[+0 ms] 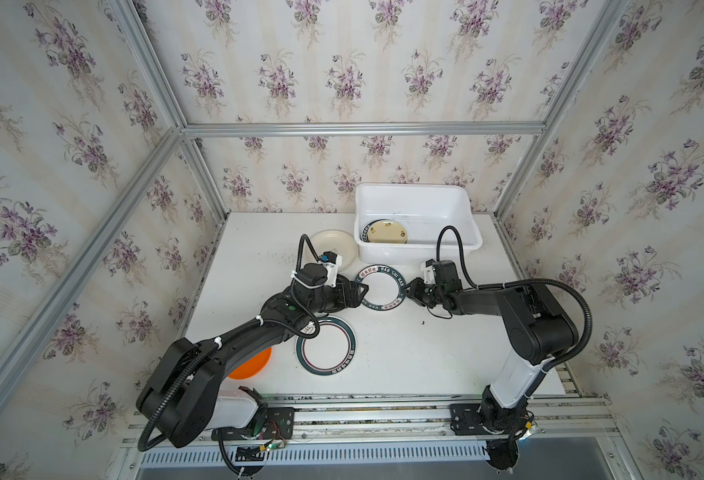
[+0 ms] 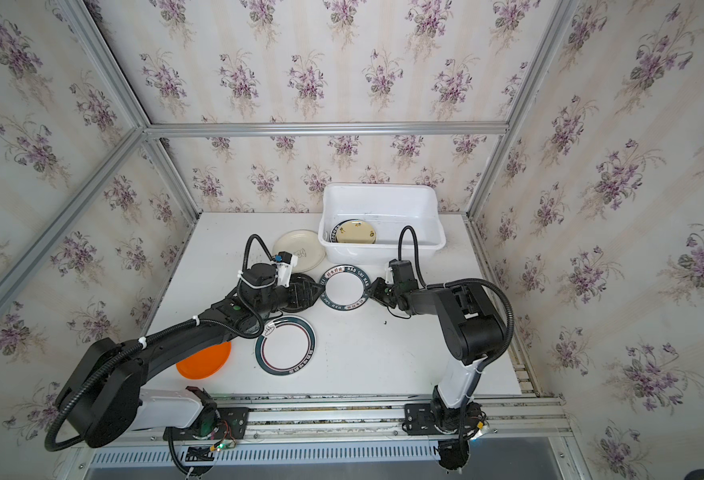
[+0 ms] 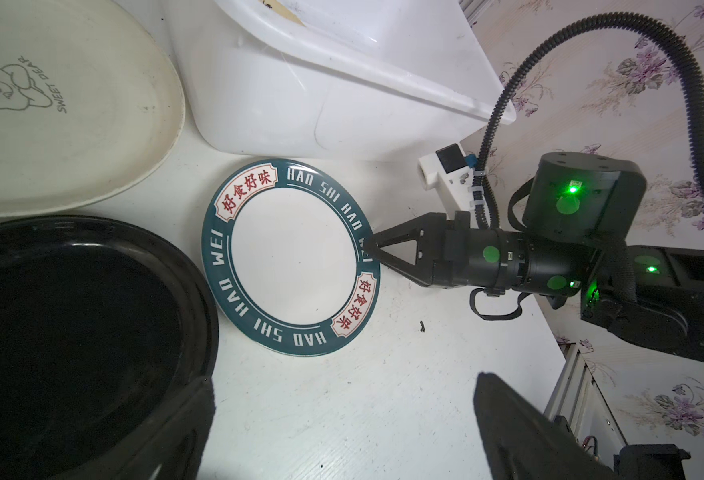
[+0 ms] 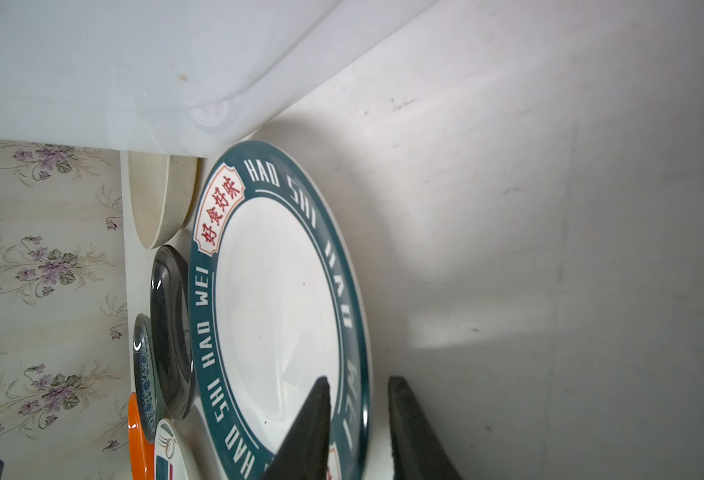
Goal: Place the plates into the plastic bin on the countertop
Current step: 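Close the right gripper on the green-rimmed plate's rim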
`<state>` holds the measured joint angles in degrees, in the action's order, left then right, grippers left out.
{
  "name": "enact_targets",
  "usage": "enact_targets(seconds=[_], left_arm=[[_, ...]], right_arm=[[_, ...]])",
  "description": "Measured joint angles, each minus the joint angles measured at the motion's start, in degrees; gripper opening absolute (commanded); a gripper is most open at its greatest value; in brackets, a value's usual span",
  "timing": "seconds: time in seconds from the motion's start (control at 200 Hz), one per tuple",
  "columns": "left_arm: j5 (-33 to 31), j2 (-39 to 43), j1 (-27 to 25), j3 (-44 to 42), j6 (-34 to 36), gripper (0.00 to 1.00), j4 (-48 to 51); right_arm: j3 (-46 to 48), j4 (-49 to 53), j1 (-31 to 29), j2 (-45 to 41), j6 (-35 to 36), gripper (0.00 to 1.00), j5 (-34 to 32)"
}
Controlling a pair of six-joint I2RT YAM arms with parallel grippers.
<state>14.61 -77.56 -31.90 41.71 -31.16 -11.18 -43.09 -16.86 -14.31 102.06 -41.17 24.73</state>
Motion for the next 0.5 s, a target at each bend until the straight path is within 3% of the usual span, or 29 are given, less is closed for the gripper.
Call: enact_targets(seconds=[0.5], left_arm=[[0.0, -0.04, 0.0, -0.52, -0.15, 1.0, -0.02]], right_arm=[[-1.88, 1.49, -0.17, 0.96, 0.22, 0.19, -1.16]])
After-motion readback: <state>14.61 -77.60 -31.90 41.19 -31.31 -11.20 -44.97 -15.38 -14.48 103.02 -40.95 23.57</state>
